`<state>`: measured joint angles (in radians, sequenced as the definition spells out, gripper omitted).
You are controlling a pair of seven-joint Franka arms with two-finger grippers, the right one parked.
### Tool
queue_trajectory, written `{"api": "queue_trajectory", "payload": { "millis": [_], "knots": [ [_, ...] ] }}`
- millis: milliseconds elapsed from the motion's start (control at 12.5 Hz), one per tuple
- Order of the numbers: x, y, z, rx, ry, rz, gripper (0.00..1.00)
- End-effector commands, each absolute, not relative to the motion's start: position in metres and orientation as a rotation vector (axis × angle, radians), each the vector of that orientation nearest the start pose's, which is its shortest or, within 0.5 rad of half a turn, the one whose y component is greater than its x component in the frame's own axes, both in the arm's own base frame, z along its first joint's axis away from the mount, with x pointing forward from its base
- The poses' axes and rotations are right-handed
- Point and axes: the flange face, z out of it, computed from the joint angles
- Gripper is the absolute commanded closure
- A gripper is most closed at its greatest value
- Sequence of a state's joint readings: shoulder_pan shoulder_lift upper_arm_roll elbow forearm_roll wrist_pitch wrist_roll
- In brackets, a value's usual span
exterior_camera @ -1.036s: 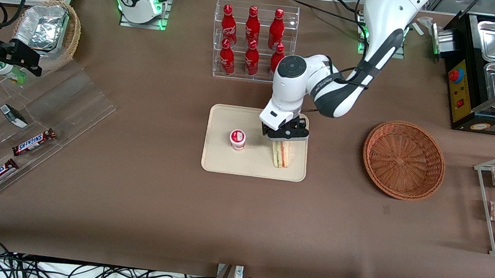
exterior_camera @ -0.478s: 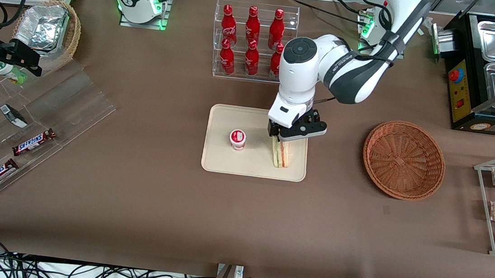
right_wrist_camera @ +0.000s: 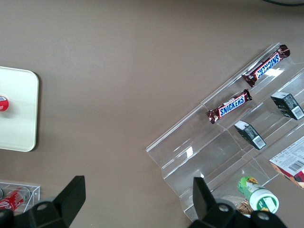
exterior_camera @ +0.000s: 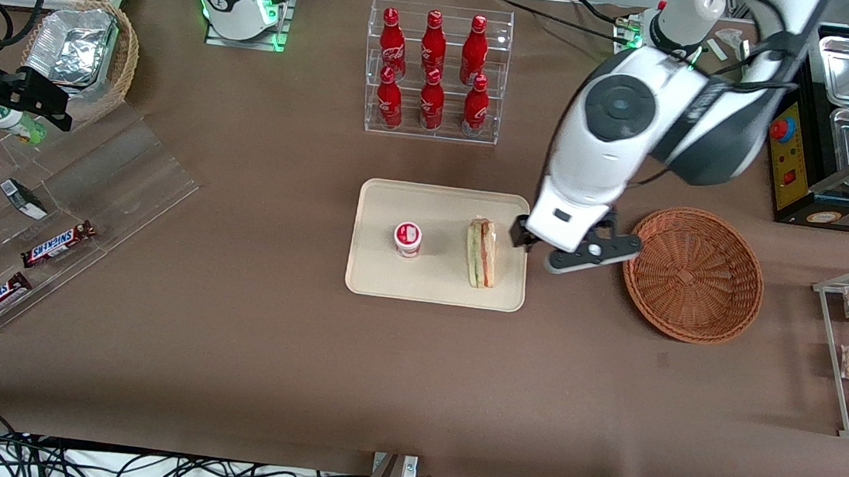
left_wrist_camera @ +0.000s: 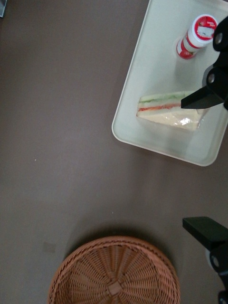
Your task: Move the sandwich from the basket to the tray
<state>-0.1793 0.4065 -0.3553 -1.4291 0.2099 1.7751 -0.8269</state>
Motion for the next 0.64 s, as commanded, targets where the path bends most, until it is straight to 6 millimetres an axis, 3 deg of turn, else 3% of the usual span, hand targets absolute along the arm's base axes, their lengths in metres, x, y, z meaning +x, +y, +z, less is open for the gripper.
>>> {"api": "queue_trajectory", "payload": {
  "millis": [0,239,319,558],
  "knots": [
    [0.618,-0.253,0.504,-3.07,-0.251,0.089,0.0],
    [0.632,-0.208,0.511,-3.075,-0.174,0.139,0.0],
    [0.635,-0.186,0.526,-3.096,-0.148,0.129,0.0],
    [0.642,-0.131,0.533,-3.124,-0.065,0.174,0.0]
  ]
}}
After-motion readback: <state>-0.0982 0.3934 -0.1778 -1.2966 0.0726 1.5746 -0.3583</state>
